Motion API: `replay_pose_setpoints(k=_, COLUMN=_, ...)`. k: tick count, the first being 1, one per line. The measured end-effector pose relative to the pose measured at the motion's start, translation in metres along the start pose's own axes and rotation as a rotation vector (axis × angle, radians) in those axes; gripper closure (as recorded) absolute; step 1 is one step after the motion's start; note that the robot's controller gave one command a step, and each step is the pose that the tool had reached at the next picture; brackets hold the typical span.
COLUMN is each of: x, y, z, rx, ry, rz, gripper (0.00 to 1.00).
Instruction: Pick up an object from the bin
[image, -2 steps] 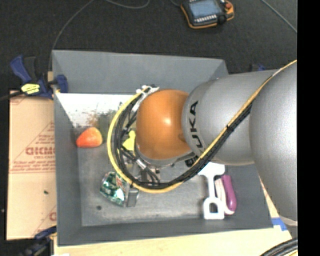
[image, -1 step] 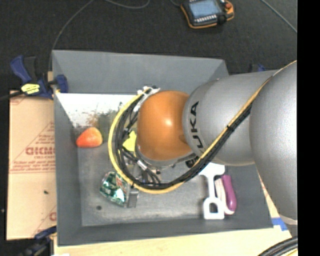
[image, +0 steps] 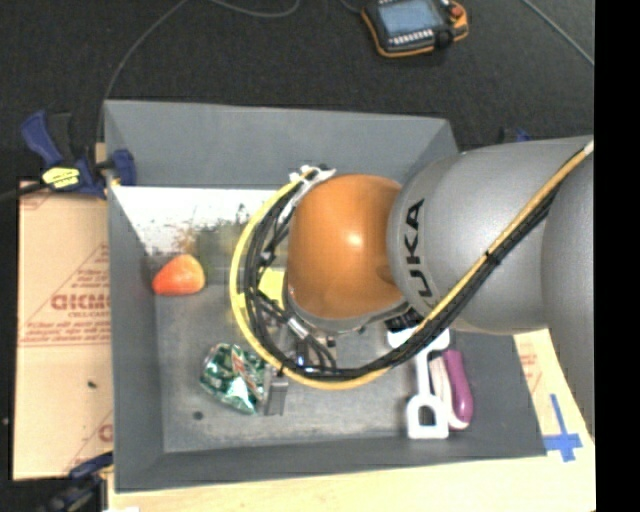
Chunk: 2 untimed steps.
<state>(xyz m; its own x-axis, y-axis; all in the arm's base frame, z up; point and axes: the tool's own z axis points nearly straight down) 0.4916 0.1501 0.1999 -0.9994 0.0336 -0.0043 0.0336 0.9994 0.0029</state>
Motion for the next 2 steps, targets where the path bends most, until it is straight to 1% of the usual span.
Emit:
replay_pose_setpoints(k=1, x=-0.012, y=0.005, z=-0.015, rx=-0.001, ry=-0.001, rz=0.013, gripper=0.0)
replay_pose_setpoints(k=2, x=0.0, y=0.006, z=0.021, rx=0.0, ry=0.003, rz=0.013, gripper=0.0)
